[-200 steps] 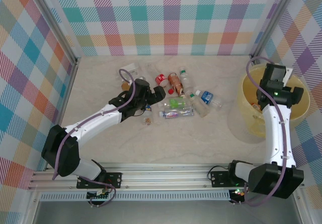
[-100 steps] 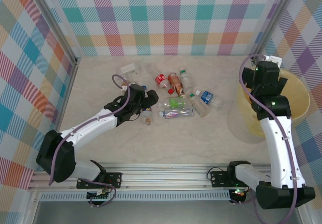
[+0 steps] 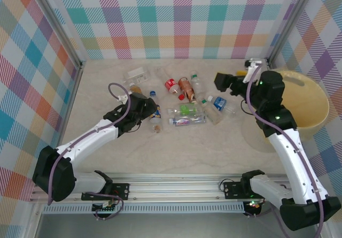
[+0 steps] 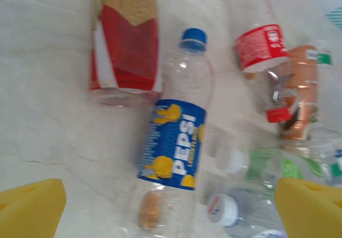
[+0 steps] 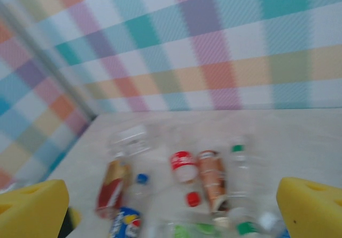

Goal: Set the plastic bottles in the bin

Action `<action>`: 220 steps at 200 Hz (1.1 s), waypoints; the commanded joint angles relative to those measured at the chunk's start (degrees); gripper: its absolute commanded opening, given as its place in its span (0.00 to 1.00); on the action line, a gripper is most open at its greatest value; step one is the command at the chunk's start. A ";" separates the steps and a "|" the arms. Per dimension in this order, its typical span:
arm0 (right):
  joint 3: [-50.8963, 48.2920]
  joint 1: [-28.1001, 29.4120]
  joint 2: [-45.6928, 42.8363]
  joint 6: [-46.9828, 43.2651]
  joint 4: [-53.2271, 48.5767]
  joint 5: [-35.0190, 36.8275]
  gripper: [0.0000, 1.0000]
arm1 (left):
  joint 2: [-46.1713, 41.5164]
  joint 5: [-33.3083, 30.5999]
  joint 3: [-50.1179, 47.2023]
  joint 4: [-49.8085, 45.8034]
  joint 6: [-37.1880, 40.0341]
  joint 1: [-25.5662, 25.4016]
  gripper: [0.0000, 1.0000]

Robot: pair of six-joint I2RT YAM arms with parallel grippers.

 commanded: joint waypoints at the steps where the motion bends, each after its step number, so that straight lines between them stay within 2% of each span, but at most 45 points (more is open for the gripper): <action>1: -2.14 3.54 1.34 1.75 9.41 -4.98 1.00 | 1.92 -5.04 4.55 -5.89 0.85 1.72 1.00; 26: -2.88 6.40 3.64 1.47 10.43 -3.08 1.00 | 5.78 -8.74 8.58 -8.51 3.41 3.45 1.00; 66: -3.22 7.76 5.13 2.80 10.85 -2.47 1.00 | 12.99 -8.51 13.30 -9.42 5.75 6.96 1.00; 99: -4.47 8.11 4.08 3.26 10.31 -1.13 1.00 | 19.56 -1.73 16.49 -7.53 8.40 10.65 1.00; 132: -4.90 8.11 2.83 3.27 8.42 0.80 1.00 | 24.49 3.37 18.90 -4.42 12.76 11.80 1.00; 164: -5.14 8.17 1.75 3.27 7.66 1.40 1.00 | 28.91 1.68 21.71 -5.75 12.82 12.14 1.00; 177: -5.18 8.20 1.36 3.02 7.14 1.74 1.00 | 29.90 1.00 22.20 -6.36 11.45 12.23 0.96; 220: -5.44 8.25 0.98 3.30 6.76 2.34 1.00 | 32.09 6.03 21.00 -3.51 11.41 12.97 0.90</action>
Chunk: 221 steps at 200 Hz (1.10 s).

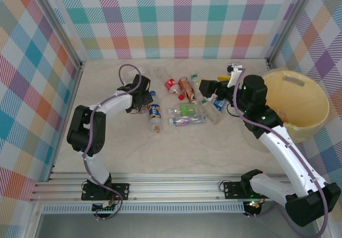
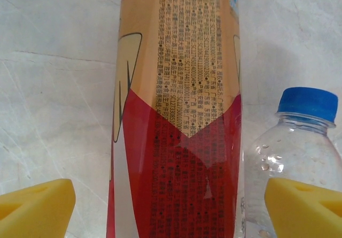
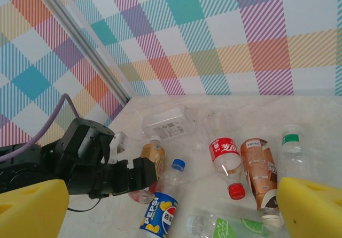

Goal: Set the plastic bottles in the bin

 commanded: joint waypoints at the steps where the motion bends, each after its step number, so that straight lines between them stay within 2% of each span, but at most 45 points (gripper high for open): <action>1: -0.64 0.38 -0.83 0.45 0.05 0.79 1.00 | 1.46 3.29 0.15 1.79 0.35 1.41 0.89; 102: -0.64 0.80 0.54 1.56 0.40 0.41 1.00 | 4.18 5.26 -2.73 6.15 1.92 3.26 0.87; 148: -0.72 0.89 0.43 1.31 -0.36 0.83 1.00 | 2.44 5.04 -3.80 7.06 2.83 3.46 0.72; 193: -0.72 0.88 0.45 0.88 -0.70 0.85 1.00 | -3.59 3.78 -5.67 7.08 6.21 3.46 0.62; 221: -0.81 0.88 0.54 0.51 -0.80 0.67 1.00 | -8.16 5.27 -7.13 7.31 8.13 3.46 0.55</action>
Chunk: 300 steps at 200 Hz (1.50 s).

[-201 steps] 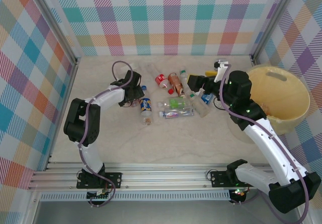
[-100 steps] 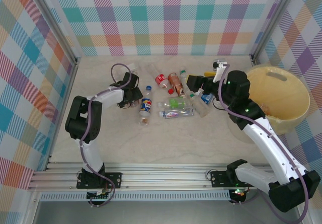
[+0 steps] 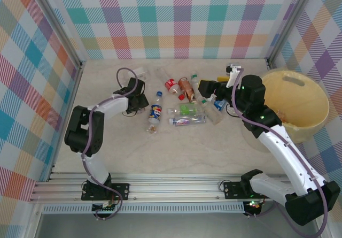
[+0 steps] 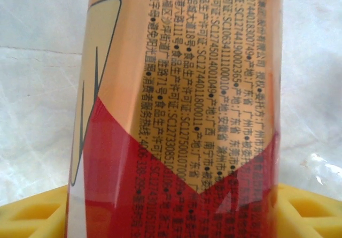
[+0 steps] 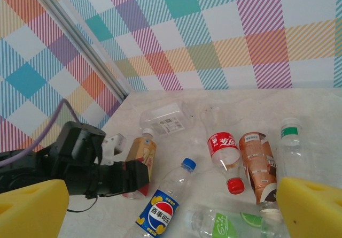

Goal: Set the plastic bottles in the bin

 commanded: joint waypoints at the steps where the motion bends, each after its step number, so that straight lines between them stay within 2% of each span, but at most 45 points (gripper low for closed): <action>1: -0.64 0.51 -0.12 -0.10 -0.24 0.06 1.00 | -5.80 0.33 -1.11 0.83 2.96 0.57 0.55; 24: -0.69 0.52 0.21 0.36 0.05 -0.45 1.00 | -10.59 2.69 -2.89 1.23 3.51 0.57 0.49; 55: -0.64 0.51 1.44 2.80 1.53 -2.50 1.00 | -16.92 16.33 -4.85 5.24 5.80 -0.41 0.45; 100: -0.37 0.51 4.17 7.09 3.48 -6.11 1.00 | -25.84 25.24 -7.93 11.72 7.18 -4.32 0.42; 140: 2.37 0.51 7.98 12.03 2.61 -11.28 1.00 | -29.07 23.34 -6.08 11.07 12.38 -10.49 0.41; 190: 5.16 0.51 10.95 16.27 0.40 -15.41 1.00 | -26.86 17.69 0.50 7.58 21.23 -20.73 0.40; 214: 5.92 0.56 11.56 17.19 0.07 -16.72 1.00 | -24.58 18.03 2.55 8.22 22.32 -23.05 0.39; 250: 8.72 0.51 13.35 17.80 -6.38 -13.03 1.00 | -22.05 17.97 4.35 9.68 24.68 -26.13 0.38; 274: 11.50 0.51 15.70 17.13 -9.67 -14.76 1.00 | -21.18 18.96 4.80 11.23 25.10 -26.92 0.38; 300: 11.29 0.51 16.50 17.37 -8.83 -16.17 1.00 | -20.60 19.72 4.89 12.77 25.35 -27.53 0.38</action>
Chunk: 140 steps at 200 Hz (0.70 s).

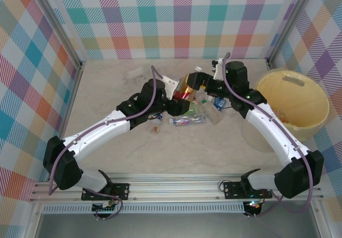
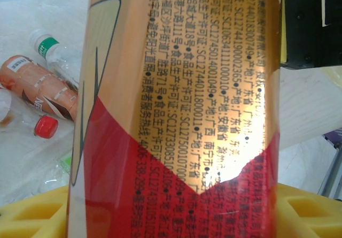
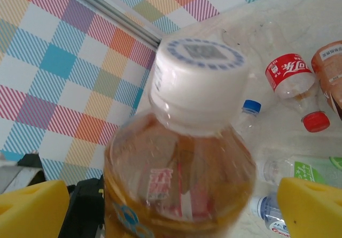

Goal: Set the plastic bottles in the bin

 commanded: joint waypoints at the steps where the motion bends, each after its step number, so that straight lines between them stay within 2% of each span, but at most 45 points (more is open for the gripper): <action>1: 1.09 0.51 0.67 0.62 -1.71 -2.31 1.00 | 0.12 1.16 2.44 3.98 1.61 -1.18 0.38; 37: 0.63 0.51 0.85 1.71 0.44 -4.39 0.91 | 0.65 1.69 2.43 4.21 2.09 -1.85 0.38; 47: 0.77 0.51 1.10 2.48 0.32 -3.91 0.84 | 0.65 1.51 2.49 4.21 2.50 -2.20 0.38; 63: 1.08 0.53 1.61 3.00 0.17 -4.10 0.80 | 0.77 0.93 2.57 4.11 3.05 -2.88 0.38; 92: -0.37 0.51 0.69 2.26 1.10 -2.28 0.66 | 1.49 0.28 3.16 3.37 3.17 -3.12 0.40; 140: -0.82 0.56 -0.81 1.24 0.45 0.31 0.56 | 2.39 -0.97 4.15 1.93 2.73 -3.13 0.51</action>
